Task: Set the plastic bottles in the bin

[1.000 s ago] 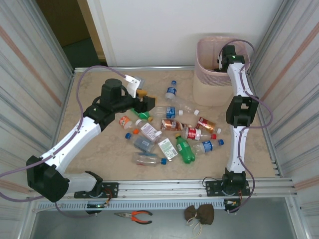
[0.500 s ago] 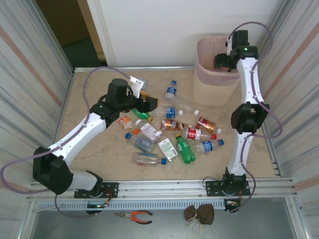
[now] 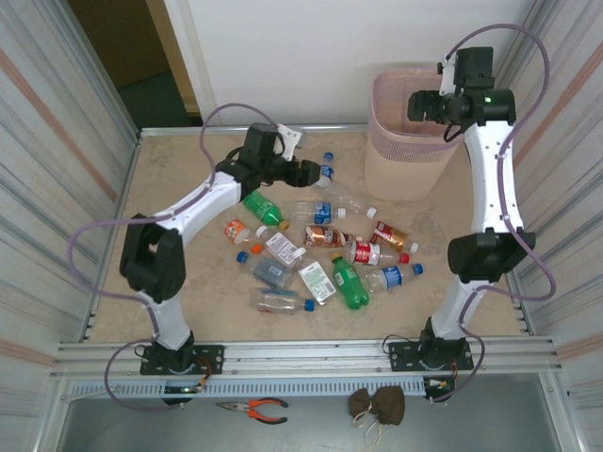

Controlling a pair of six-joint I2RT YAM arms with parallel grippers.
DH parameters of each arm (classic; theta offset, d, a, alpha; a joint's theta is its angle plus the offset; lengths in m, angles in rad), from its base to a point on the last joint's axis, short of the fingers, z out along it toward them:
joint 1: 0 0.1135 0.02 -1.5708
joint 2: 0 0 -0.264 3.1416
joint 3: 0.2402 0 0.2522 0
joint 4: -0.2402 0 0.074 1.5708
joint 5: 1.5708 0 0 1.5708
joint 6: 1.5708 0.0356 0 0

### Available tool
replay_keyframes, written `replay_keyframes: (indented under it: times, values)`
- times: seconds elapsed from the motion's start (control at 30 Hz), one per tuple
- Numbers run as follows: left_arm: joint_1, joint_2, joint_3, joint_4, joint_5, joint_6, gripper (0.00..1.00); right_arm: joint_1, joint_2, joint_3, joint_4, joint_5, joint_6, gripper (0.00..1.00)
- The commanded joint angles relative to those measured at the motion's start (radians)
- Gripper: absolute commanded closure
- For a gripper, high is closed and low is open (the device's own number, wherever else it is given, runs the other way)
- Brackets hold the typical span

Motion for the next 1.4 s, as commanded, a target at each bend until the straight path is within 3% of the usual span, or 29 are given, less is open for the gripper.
replay_keyframes:
  times: [0.0, 0.2, 0.4, 0.8, 1.0, 1.37]
  values:
    - [0.004, 0.109, 0.127, -0.051, 0.003, 0.048, 0.30, 0.012, -0.117, -0.084, 0.024, -0.008, 0.026, 0.14]
    - [0.004, 0.334, 0.362, -0.135, -0.047, 0.080, 0.29, 0.013, -0.273, -0.249, 0.070, 0.002, 0.034, 0.14]
    - [0.004, 0.480, 0.491, -0.146, -0.127, 0.107, 0.27, 0.013, -0.346, -0.315, 0.047, 0.021, 0.035, 0.14]
    - [0.003, 0.672, 0.678, -0.209, -0.135, 0.121, 0.25, 0.013, -0.416, -0.440, 0.059, 0.043, 0.037, 0.14]
    - [0.001, 0.704, 0.704, -0.263, -0.155, 0.135, 0.26, 0.012, -0.433, -0.475, 0.074, 0.043, 0.040, 0.14]
    - [0.028, 0.650, 0.623, -0.308, -0.214, 0.155, 0.37, 0.018, -0.431, -0.481, 0.083, 0.019, 0.051, 0.14]
